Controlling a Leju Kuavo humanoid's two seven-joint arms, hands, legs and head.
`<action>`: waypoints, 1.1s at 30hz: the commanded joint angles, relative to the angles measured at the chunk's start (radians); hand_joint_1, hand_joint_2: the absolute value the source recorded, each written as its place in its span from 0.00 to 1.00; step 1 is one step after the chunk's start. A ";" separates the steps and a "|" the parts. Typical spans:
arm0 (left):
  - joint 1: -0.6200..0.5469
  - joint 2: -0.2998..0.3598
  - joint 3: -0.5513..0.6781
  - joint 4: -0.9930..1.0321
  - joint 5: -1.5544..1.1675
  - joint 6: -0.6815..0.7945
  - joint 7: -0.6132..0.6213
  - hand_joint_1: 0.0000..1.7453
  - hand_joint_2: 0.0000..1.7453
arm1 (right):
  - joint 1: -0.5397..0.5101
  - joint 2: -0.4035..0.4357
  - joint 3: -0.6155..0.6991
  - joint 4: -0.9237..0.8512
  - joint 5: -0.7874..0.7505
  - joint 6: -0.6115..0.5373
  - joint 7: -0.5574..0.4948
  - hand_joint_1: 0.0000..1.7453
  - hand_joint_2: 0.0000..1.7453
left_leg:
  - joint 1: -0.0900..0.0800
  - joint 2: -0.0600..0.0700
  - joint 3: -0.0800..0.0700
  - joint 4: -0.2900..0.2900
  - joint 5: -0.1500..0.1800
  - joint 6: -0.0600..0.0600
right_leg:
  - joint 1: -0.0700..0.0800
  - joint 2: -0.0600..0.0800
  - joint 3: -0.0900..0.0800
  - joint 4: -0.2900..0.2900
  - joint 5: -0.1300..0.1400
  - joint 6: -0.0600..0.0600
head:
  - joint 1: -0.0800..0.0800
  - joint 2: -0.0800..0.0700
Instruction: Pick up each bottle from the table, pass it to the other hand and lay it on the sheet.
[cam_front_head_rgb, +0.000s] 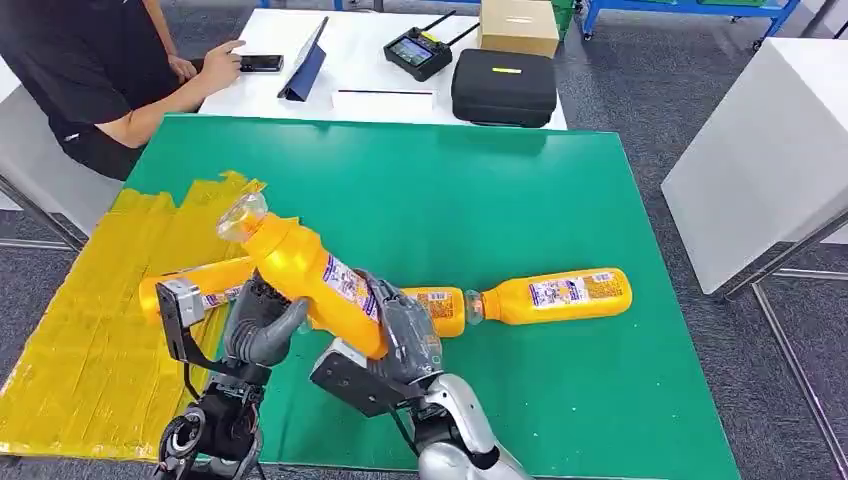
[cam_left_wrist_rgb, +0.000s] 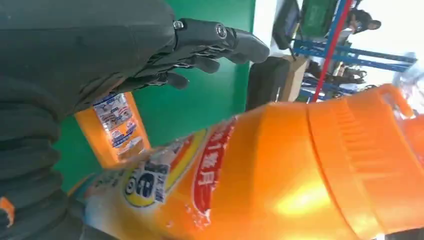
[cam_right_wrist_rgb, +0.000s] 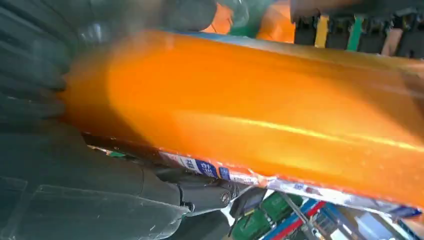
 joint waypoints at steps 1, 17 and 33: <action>-0.034 -0.014 0.041 0.031 0.008 -0.001 0.017 0.00 1.00 | -0.037 0.009 0.119 0.156 -0.003 0.027 -0.021 1.00 1.00 | 0.000 -0.003 0.004 -0.001 -0.001 0.002 | 0.001 -0.002 0.004 0.000 -0.001 -0.005 | 0.000 0.000; -0.018 0.000 -0.008 0.006 -0.006 -0.048 0.053 1.00 1.00 | -0.077 0.032 0.114 0.177 -0.020 0.040 -0.003 1.00 1.00 | 0.000 -0.002 0.001 0.000 0.000 0.001 | 0.000 -0.001 0.001 0.000 -0.001 -0.003 | 0.000 0.000; -0.017 -0.001 0.005 -0.004 -0.044 -0.042 0.055 1.00 1.00 | -0.073 0.020 0.086 0.145 -0.019 0.008 0.018 1.00 1.00 | 0.000 -0.002 0.001 0.000 -0.001 0.001 | 0.000 -0.001 0.001 0.000 -0.001 -0.004 | 0.000 0.000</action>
